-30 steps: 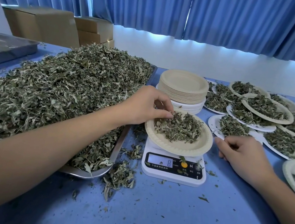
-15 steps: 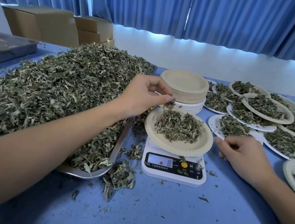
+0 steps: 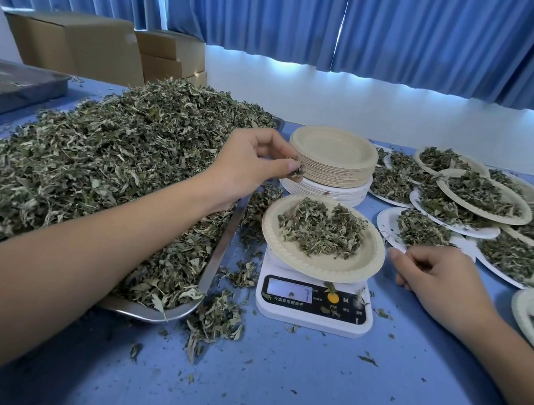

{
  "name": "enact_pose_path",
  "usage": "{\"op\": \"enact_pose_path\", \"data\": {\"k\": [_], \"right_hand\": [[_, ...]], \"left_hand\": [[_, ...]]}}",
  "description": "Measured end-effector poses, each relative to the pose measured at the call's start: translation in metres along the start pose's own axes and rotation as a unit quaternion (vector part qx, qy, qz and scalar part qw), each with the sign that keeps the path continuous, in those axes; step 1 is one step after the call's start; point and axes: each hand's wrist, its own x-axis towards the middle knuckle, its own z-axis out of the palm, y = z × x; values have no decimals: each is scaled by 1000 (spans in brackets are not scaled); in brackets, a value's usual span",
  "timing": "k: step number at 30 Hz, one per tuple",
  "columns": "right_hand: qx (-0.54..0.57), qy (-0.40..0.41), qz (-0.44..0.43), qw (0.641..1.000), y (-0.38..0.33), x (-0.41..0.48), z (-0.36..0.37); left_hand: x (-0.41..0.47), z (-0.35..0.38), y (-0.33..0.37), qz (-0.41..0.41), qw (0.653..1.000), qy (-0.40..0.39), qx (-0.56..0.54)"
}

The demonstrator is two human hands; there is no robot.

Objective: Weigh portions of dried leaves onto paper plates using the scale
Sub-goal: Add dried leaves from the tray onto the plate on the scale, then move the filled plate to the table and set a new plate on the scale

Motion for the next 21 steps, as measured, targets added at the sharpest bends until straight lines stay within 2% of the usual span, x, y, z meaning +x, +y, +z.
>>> {"op": "enact_pose_path", "data": {"k": [2, 4, 5, 7, 9, 10, 11, 13, 15, 17, 19, 21], "right_hand": [[1, 1, 0, 1000, 0, 0, 0], [4, 2, -2, 1000, 0, 0, 0], [5, 2, -3, 1000, 0, 0, 0], [8, 1, -2, 1000, 0, -1, 0], [11, 4, 3, 1000, 0, -1, 0], [12, 7, 4, 1000, -1, -1, 0], [18, 12, 5, 1000, -2, -2, 0], [65, 24, 10, 998, -6, -3, 0], [130, 32, 24, 991, -11, -4, 2], [194, 35, 41, 980, -18, -6, 6], [263, 29, 70, 962, -25, -6, 9], [311, 17, 101, 945, -30, -8, 12]], "left_hand": [[3, -3, -1, -14, 999, 43, 17], [11, -13, -4, -9, 981, 93, 168], [15, -21, -8, -10, 957, 88, 277], [20, -35, -14, -79, 895, 1, 438], [18, -42, -20, -153, 838, -75, 519], [16, -43, -20, -144, 830, -72, 535], [17, -43, -22, -105, 841, -45, 528], [15, -37, -16, -12, 893, 21, 449], [12, -25, -6, 11, 933, 14, 359], [7, -11, -1, 0, 935, -70, 349], [1, 1, 1, -16, 914, -143, 380], [0, 6, 4, -23, 905, -166, 392]]}}
